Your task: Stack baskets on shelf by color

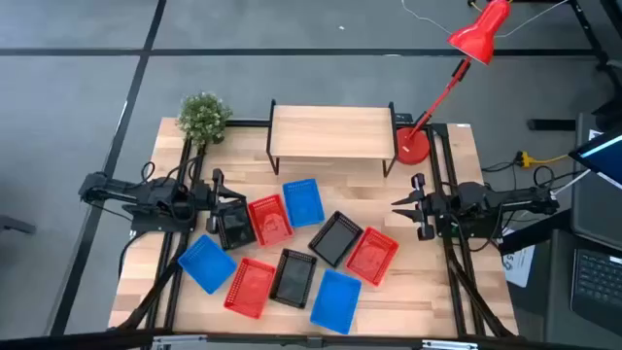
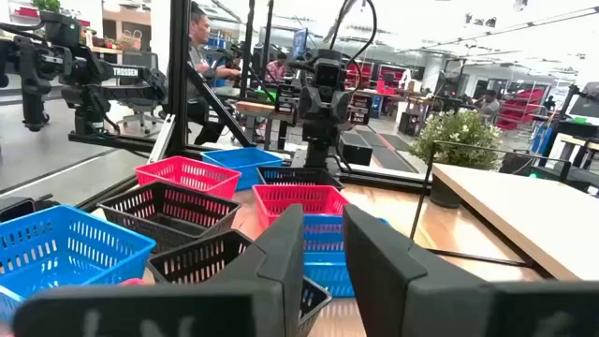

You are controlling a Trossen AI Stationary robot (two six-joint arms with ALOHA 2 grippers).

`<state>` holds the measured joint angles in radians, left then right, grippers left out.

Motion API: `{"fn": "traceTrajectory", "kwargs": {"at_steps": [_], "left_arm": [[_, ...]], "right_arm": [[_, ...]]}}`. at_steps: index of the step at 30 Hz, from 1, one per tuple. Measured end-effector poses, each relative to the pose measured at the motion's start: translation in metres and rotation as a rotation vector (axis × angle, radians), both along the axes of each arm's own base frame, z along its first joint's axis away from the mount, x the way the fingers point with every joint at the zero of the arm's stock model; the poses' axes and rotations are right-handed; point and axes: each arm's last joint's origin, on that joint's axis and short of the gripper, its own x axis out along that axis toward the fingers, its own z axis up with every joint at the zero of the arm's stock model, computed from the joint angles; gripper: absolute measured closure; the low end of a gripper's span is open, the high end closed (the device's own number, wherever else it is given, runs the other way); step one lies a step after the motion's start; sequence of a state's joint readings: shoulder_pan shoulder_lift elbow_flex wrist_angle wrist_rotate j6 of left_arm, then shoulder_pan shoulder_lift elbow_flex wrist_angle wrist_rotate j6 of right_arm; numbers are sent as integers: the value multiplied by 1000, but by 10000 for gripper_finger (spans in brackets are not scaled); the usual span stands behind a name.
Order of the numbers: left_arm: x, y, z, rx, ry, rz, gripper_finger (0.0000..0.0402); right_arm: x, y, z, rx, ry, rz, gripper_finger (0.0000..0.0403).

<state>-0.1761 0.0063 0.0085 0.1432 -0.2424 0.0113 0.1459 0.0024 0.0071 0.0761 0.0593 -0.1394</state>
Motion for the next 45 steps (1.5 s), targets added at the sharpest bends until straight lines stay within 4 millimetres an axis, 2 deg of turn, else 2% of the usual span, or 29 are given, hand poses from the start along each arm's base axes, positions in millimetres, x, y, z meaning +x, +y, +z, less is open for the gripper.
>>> {"fn": "traceTrajectory", "kwargs": {"at_steps": [39,45], "left_arm": [[0,0,0,0,0,0,315],[0,0,0,0,0,0,315]], "right_arm": [[0,0,0,0,-1,0,321],[0,0,2,122,-4,19,321]]}}
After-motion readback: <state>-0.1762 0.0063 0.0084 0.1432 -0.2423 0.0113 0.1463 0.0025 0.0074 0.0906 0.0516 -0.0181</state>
